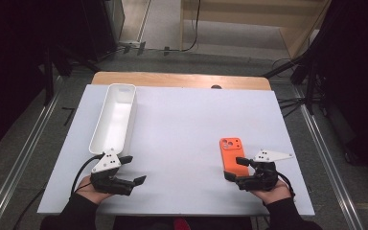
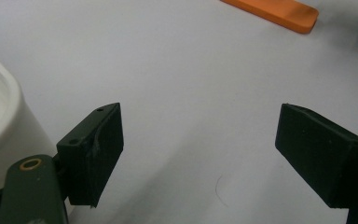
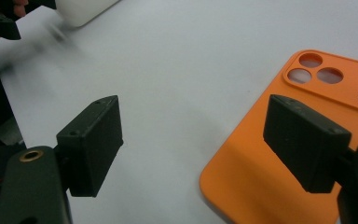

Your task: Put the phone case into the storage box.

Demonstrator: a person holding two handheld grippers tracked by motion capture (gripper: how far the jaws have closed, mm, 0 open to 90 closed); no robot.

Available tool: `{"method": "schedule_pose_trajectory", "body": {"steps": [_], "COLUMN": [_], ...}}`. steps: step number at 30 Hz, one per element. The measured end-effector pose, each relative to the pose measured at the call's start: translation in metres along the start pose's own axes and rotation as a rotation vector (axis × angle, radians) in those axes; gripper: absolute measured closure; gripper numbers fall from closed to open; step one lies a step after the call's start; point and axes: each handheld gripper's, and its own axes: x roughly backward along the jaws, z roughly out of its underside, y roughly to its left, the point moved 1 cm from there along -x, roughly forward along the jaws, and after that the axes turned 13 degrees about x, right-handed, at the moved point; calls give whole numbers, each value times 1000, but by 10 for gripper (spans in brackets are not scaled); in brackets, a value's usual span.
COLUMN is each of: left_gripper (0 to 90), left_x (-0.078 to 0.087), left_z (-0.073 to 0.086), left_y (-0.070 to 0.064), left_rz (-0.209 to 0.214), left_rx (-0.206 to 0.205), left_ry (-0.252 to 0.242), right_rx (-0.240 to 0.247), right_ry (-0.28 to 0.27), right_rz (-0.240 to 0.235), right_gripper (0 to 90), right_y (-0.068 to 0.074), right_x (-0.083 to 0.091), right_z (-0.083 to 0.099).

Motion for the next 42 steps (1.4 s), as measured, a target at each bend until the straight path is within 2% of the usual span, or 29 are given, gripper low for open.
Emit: {"method": "schedule_pose_trajectory", "body": {"steps": [19, 25, 36, 42], "left_gripper": [156, 156, 156, 156], "left_x": [1, 0, 0, 0], "left_z": [0, 0, 0, 0], "left_y": [0, 0, 0, 0], "left_rz": [1, 1, 3, 4], "left_rx": [0, 0, 1, 0], "left_ry": [-1, 0, 4, 5], "right_rx": [-6, 10, 12, 28], "right_ry": [15, 25, 43, 62], "right_rz": [-14, -22, -5, -2], "right_gripper": [185, 190, 190, 190], "right_y": [-1, -3, -6, -8], "right_x": [-1, 0, 3, 7], "right_z": [-1, -2, -3, -5]}}
